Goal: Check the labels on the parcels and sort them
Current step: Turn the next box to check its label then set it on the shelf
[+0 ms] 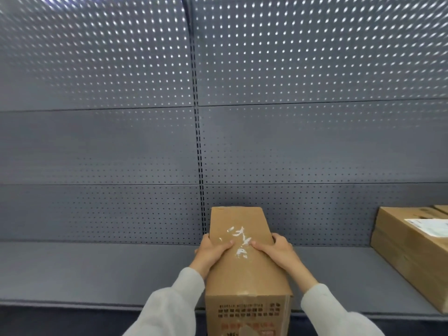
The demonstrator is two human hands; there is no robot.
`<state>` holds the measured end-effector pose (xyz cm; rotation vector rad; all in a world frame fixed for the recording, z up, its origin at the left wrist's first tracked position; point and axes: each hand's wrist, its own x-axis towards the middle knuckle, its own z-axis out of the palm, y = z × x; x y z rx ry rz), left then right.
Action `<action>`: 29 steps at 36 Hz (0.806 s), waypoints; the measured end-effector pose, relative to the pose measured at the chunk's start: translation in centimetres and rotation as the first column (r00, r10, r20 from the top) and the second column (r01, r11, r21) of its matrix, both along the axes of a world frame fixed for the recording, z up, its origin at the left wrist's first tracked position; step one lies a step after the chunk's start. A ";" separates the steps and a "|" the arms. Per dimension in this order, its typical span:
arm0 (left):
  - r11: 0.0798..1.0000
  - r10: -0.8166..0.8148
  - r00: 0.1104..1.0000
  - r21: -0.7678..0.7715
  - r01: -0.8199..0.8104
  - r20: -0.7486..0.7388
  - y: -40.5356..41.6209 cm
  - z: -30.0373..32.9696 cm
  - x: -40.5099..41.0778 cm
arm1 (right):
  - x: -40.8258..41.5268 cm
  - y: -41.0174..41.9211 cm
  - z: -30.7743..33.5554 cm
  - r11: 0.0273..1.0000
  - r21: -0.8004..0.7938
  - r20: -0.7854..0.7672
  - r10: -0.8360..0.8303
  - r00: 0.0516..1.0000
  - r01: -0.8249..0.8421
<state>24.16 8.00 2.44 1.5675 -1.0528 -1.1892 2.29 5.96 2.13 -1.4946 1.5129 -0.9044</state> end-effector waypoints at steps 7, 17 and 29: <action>0.993 0.051 0.997 -0.108 -0.045 0.058 -0.2 0.6 0.6 | 0.1 1.7 2.4 0.993 -0.120 -0.017 -0.011 1.000 0.008; 0.926 0.072 0.997 -0.374 -0.056 0.029 3.1 4.2 0.1 | -0.4 3.2 4.4 0.930 -0.368 -0.061 -0.044 0.997 0.018; 0.900 0.125 0.991 -0.426 -0.096 0.042 4.1 0.7 0.5 | 0.4 3.3 -2.1 0.934 -0.350 0.057 -0.059 0.997 0.076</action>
